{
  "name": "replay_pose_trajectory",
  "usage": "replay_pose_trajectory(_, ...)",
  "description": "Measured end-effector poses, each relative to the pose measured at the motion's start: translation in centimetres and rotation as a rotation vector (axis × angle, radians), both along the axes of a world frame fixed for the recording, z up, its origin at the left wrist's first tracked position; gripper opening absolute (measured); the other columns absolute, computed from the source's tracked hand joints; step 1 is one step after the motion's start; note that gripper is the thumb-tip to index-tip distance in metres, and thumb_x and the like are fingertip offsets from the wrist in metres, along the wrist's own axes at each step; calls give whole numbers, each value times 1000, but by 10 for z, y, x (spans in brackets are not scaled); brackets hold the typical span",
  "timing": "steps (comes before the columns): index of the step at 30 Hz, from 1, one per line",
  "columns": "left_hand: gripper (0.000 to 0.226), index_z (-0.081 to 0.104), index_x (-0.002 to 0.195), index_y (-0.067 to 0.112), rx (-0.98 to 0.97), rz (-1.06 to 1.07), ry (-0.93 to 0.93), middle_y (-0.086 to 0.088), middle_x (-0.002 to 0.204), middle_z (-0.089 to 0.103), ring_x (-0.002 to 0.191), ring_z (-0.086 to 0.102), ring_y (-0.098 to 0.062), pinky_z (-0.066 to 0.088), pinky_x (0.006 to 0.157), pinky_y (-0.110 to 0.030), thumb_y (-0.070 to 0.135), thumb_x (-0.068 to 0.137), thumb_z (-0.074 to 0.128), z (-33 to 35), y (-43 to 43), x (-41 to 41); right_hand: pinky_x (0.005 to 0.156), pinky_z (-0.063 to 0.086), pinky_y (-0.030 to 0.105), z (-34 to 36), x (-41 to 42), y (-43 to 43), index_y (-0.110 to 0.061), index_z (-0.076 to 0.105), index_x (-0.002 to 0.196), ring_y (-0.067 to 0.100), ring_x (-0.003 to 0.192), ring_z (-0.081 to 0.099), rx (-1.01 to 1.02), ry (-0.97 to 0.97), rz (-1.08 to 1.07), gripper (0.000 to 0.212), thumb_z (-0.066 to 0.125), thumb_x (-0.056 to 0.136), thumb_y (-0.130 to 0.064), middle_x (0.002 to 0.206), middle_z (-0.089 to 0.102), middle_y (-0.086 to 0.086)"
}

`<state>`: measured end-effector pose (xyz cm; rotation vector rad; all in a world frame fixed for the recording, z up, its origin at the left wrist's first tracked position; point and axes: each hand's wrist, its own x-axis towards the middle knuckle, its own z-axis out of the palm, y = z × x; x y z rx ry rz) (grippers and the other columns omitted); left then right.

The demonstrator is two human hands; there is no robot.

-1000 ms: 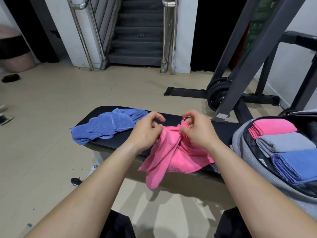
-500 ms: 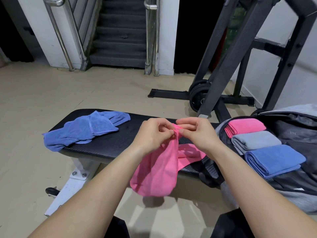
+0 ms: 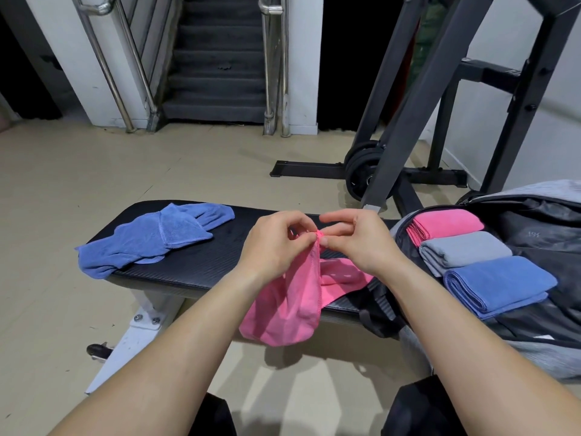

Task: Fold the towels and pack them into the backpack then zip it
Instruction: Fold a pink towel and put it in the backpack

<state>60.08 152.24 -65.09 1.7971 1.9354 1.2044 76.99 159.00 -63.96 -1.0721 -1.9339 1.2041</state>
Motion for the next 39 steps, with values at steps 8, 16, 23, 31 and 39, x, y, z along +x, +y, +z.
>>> replay_pose_trajectory(8, 3, 76, 86, 36, -13, -7, 44, 14, 82, 67, 76, 61, -5, 53, 75, -35, 36, 83, 74, -1, 2, 0, 88, 59, 30, 0, 4, -3, -9, 67, 120, 12, 89, 75, -47, 31, 50, 36, 75, 85, -2, 89, 79, 0)
replay_pose_trajectory(16, 13, 71, 77, 36, -36, -14, 64, 16, 72, 67, 64, 59, -4, 50, 62, -28, 48, 80, 75, 0, 1, -1, 84, 59, 28, -2, 3, 1, -14, 74, 107, 10, 80, 74, 76, -111, -1, 27, 78, 83, -3, 81, 77, -2)
replay_pose_trajectory(23, 11, 69, 80, 32, -144, 54, 193, 14, 73, 70, 68, 61, -3, 47, 61, -30, 41, 86, 69, 4, -12, -23, 88, 54, 33, 28, -4, 26, -22, 78, 95, 20, 97, 67, 466, -425, -145, 19, 66, 90, -7, 98, 75, -1)
replay_pose_trajectory(31, 16, 65, 90, 29, -245, -66, 328, 11, 73, 63, 68, 56, -11, 53, 66, -40, 45, 86, 61, 0, -39, -30, 87, 55, 43, 133, -26, 47, -25, 73, 100, 23, 104, 65, 675, -367, -324, 27, 53, 94, -8, 111, 71, -1)
replay_pose_trajectory(39, 19, 74, 102, 37, -98, -36, 131, 28, 92, 71, 70, 58, 8, 49, 73, -24, 45, 88, 65, 12, -59, -43, 90, 54, 41, 141, -30, 42, -23, 72, 100, 25, 102, 66, 707, -423, -241, 26, 52, 94, -7, 109, 72, 2)
